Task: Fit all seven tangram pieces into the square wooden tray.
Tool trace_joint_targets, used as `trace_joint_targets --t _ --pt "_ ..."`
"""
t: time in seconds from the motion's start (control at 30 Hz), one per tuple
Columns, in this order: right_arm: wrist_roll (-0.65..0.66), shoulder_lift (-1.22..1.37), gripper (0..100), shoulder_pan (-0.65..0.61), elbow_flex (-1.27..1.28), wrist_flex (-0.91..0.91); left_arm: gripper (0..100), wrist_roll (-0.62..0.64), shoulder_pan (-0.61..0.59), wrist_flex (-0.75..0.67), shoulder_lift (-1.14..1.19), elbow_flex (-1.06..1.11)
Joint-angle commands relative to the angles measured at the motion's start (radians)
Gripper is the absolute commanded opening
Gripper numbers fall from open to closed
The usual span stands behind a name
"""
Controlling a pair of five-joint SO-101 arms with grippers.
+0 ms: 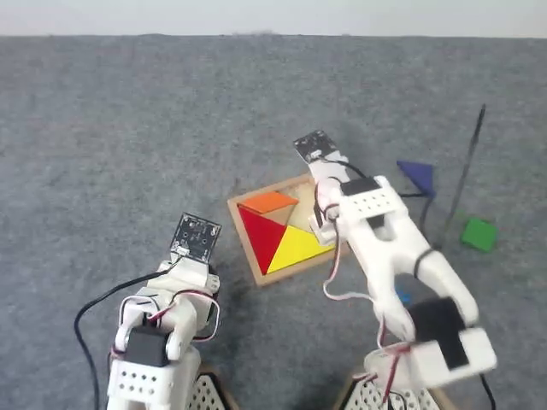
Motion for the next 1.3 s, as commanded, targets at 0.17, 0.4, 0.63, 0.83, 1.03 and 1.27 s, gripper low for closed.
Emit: trace_joint_targets --t 0.17,0.4,0.63,0.83,1.03,1.27 --pt "-0.006 -0.349 13.0 0.303 0.051 0.171 1 0.005 -0.005 0.005 -0.021 -0.012" --pt "0.055 -0.357 29.6 0.616 0.051 0.166 1 0.005 -0.005 0.005 -0.021 -0.012" --pt "-0.109 -0.246 29.9 0.739 0.046 0.059 1 0.005 -0.005 0.005 -0.021 -0.012" --pt "-0.149 -0.067 29.9 0.746 -0.140 0.111 1 0.005 -0.005 0.005 -0.021 -0.012" --pt "-0.149 0.148 30.0 0.757 -0.354 0.136 1 0.005 -0.005 0.005 -0.021 -0.012" --pt "-0.140 0.340 32.9 0.759 -0.493 0.145 1 0.005 -0.005 0.005 -0.021 -0.012"
